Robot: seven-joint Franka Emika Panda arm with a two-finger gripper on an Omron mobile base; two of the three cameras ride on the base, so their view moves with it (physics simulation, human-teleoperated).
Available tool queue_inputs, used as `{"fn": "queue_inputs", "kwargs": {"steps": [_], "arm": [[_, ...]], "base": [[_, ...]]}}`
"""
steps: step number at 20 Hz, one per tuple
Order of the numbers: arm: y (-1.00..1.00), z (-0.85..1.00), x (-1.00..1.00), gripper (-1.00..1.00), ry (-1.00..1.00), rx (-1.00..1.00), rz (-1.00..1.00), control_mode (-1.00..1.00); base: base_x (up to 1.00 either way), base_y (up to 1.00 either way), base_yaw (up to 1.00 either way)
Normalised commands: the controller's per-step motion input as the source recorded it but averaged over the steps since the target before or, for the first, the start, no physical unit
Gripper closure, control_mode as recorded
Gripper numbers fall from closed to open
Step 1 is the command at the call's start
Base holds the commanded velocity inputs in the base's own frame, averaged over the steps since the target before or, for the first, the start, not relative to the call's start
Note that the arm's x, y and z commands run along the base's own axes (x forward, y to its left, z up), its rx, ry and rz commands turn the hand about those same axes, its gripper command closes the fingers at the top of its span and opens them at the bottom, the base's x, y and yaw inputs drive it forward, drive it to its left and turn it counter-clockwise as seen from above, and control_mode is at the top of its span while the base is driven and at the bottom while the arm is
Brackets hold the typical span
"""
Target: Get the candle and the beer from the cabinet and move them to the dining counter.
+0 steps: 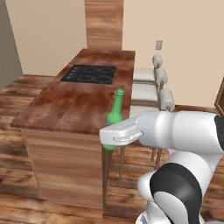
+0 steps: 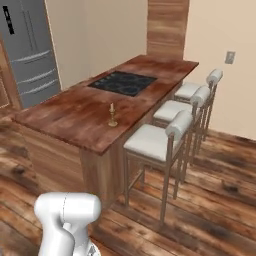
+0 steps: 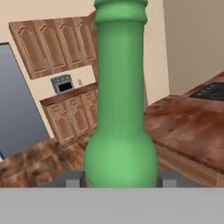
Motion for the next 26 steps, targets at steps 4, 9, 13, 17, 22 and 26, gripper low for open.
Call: {"fn": "queue_inputs", "kwargs": {"steps": [4, 9, 13, 17, 22, 26], "arm": [[0.0, 0.0, 0.0, 1.0, 0.0, 0.0, 0.0, 1.0], [0.0, 0.0, 0.0, 1.0, 0.0, 0.0, 0.0, 1.0], [0.0, 0.0, 0.0, 1.0, 0.0, 0.0, 0.0, 1.0], [0.0, 0.0, 0.0, 1.0, 0.0, 0.0, 0.0, 1.0], [0.0, 0.0, 0.0, 1.0, 0.0, 0.0, 0.0, 1.0], [0.0, 0.0, 0.0, 1.0, 0.0, 0.0, 0.0, 1.0]], "base": [[0.37, -0.76, 0.42], [0.45, -0.76, 0.41], [0.48, -0.76, 0.4], [0.51, -0.73, 0.39], [0.46, -0.74, 0.39], [0.37, -0.7, 0.36]]}}
